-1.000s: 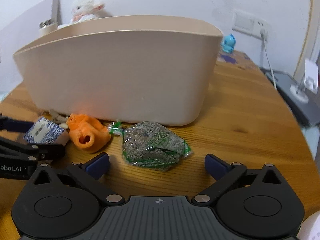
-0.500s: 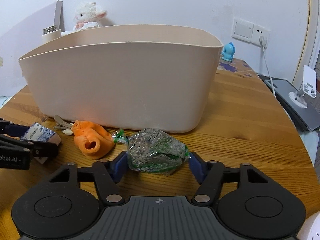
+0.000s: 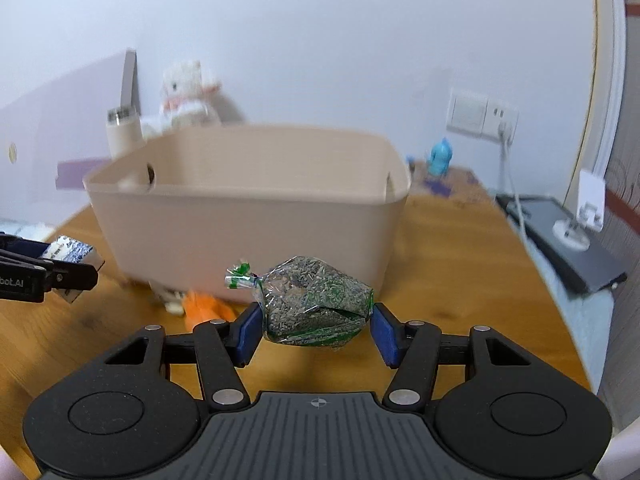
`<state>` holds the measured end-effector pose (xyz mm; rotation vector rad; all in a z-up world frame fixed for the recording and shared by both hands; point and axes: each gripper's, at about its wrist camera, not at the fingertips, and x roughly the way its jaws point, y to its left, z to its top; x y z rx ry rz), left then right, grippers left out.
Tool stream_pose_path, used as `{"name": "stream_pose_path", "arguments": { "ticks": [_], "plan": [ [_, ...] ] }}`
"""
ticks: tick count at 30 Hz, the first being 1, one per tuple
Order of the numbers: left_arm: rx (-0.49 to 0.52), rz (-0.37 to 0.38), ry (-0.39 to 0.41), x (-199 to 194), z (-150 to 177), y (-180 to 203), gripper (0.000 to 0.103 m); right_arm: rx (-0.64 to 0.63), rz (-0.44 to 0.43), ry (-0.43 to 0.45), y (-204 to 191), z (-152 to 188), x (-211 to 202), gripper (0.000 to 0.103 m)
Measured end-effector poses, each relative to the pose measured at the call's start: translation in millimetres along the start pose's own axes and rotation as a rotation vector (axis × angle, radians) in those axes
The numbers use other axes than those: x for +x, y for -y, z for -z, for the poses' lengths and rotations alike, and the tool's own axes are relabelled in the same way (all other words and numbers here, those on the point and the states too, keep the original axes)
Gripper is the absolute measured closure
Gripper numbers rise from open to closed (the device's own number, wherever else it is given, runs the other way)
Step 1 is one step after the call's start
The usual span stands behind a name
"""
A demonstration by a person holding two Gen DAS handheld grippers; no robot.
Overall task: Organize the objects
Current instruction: 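Lift both items over the bin and open both tools to release them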
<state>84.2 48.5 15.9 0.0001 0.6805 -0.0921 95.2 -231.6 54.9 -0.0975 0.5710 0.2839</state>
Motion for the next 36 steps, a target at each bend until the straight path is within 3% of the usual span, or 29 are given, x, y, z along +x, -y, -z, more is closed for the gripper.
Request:
{"name": "stream_pose_path", "arguments": {
  "ticks": [8,15,22,27,36],
  "plan": [
    [0.020,-0.023,0.118,-25.5,-35.6,2.1,0.038,-0.010,0.000,0.123,-2.3,-42.3,-20.9,0.048],
    [0.039,-0.044,0.185,-15.5,-74.4,12.5,0.038,-0.011,0.003,0.162,-10.9,-73.9,-3.2,0.048],
    [0.035,-0.074,0.122,39.7,-102.8,17.1,0.038,-0.003,0.003,0.119,-17.8,-90.0,34.7,0.048],
    [0.067,-0.121,0.048,79.9,-101.0,21.8,0.038,0.011,0.003,0.044,-14.8,-87.9,65.7,0.048],
    [0.069,-0.092,-0.044,114.4,-93.1,25.3,0.037,0.016,0.003,-0.058,-16.6,-77.9,94.7,0.046]
  ]
}}
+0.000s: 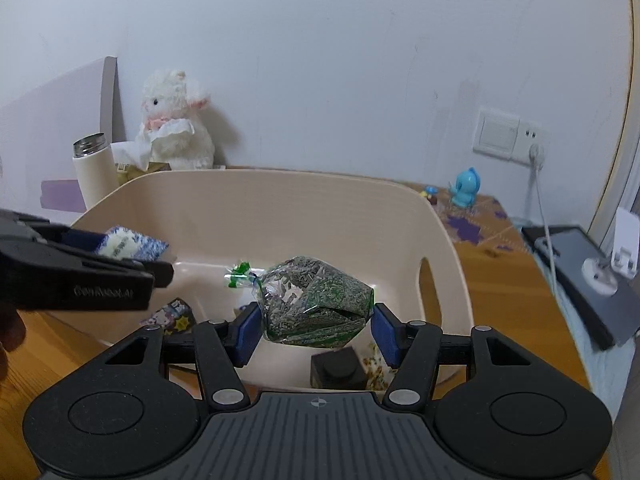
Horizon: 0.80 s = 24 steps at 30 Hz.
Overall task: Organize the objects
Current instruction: 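Lift both items over the bin and open both tools to release them, then move left tool to the keys while right tool approaches the orange toy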
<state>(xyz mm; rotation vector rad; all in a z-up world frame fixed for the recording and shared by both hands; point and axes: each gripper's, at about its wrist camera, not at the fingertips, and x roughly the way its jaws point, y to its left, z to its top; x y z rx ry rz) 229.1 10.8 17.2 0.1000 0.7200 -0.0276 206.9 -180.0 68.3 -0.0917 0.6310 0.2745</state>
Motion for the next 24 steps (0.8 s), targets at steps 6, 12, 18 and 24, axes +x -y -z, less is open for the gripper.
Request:
{"name": "stream_pose_path", "arguments": {
  "ticks": [6,12,18,24],
  "plan": [
    [-0.032,0.029,0.008,-14.2,0.2,-2.4,0.036,0.002,0.005,0.026,1.2,-0.9,-15.7,0.032],
    [-0.025,0.012,0.054,-46.9,1.3,-4.4,0.022,-0.001,0.000,0.076,1.0,-1.9,-48.4,0.022],
    [-0.037,0.017,0.070,-75.8,13.1,-8.1,0.020,-0.009,-0.010,0.091,-4.2,9.3,-74.1,0.013],
    [-0.039,0.019,0.063,-90.5,39.3,-14.2,0.019,-0.023,-0.016,0.055,-11.9,36.0,-83.4,0.012]
  ]
}}
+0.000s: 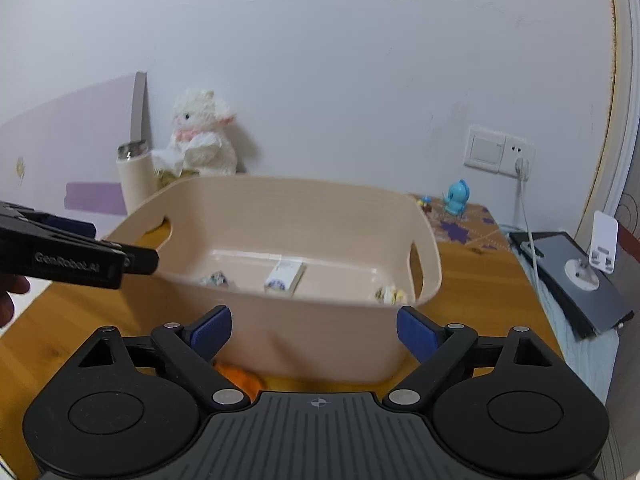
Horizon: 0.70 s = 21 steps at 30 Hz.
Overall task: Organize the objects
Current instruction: 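Move left tool to the keys while right tool approaches the orange toy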
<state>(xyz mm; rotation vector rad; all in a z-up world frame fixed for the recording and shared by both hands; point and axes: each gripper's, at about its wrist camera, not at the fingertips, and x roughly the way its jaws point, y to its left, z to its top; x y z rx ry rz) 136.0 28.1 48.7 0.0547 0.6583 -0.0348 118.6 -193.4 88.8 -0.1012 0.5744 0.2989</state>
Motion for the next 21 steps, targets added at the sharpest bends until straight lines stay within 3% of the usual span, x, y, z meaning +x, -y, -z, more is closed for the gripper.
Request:
{"name": "stream_pose_path", "arguments": {
  "ticks": [9,21],
  "plan": [
    [-0.031,0.028,-0.083,4.4,43.0,-8.1,0.016,0.002,-0.038,-0.118,-10.5,39.0,18.9,0.011],
    [-0.033,-0.016,-0.222,56.0,78.8,-16.9,0.016,0.016,-0.051,-0.210,-28.1,48.8,60.5,0.011]
  ]
}}
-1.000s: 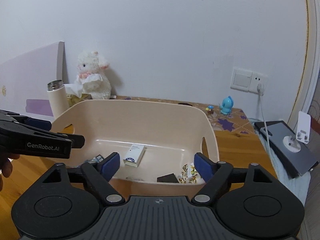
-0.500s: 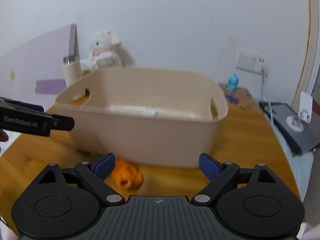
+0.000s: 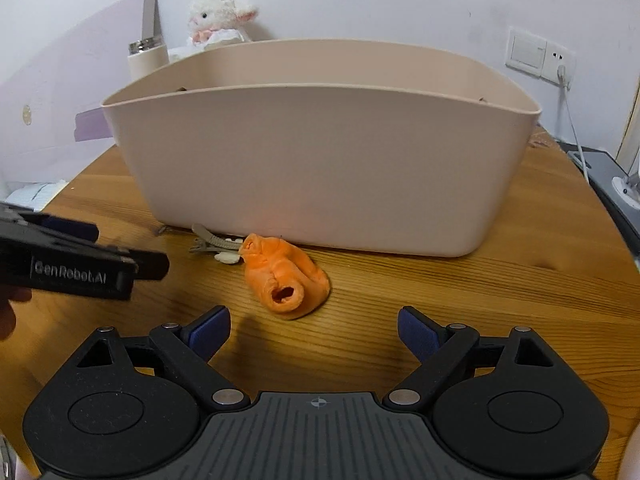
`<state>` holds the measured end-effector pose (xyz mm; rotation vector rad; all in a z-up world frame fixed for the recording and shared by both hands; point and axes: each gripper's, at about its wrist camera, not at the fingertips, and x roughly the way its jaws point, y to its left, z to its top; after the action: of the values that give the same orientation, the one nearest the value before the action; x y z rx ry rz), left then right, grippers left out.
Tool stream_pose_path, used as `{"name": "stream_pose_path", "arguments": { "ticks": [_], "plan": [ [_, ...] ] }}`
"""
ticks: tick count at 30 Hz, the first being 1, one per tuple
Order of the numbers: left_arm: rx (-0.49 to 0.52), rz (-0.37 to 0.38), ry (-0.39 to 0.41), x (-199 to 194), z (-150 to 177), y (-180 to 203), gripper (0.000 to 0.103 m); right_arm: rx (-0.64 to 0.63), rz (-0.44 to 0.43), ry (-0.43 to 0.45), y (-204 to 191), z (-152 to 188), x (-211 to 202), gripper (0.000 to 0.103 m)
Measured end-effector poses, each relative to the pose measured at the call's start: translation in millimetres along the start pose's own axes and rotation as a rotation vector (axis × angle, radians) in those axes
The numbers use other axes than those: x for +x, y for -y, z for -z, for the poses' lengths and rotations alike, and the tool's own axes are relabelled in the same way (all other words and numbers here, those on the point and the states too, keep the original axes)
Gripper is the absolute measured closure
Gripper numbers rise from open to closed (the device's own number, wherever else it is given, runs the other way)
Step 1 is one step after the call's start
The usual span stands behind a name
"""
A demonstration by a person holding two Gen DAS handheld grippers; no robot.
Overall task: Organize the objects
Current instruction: 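Move left tool to the keys while right tool approaches the orange toy, then grasp the keys with left tool while right tool grasps the orange toy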
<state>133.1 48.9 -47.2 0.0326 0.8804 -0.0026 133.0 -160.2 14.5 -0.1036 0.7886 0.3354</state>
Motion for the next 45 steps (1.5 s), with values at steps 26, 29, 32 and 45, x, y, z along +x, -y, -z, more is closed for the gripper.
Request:
{"name": "stream_pose_path", "arguments": {
  "ticks": [26,29,32,45],
  "plan": [
    [-0.037,0.110,0.000,18.7,-21.5,35.6,0.016,0.136,0.051,0.037,58.2,-11.7,-5.3,0.015],
    [-0.033,0.106,0.000,21.6,-24.8,33.5,0.016,0.106,0.013,0.042,51.0,-13.9,-7.1,0.015],
    [-0.070,0.139,-0.024,26.7,-28.0,29.3,0.015,0.071,-0.018,0.035,39.9,-16.5,-1.7,0.015],
    [-0.023,0.002,0.030,31.6,-24.5,47.7,0.043,-0.049,-0.013,0.044,12.6,-14.6,15.5,0.058]
  ]
}}
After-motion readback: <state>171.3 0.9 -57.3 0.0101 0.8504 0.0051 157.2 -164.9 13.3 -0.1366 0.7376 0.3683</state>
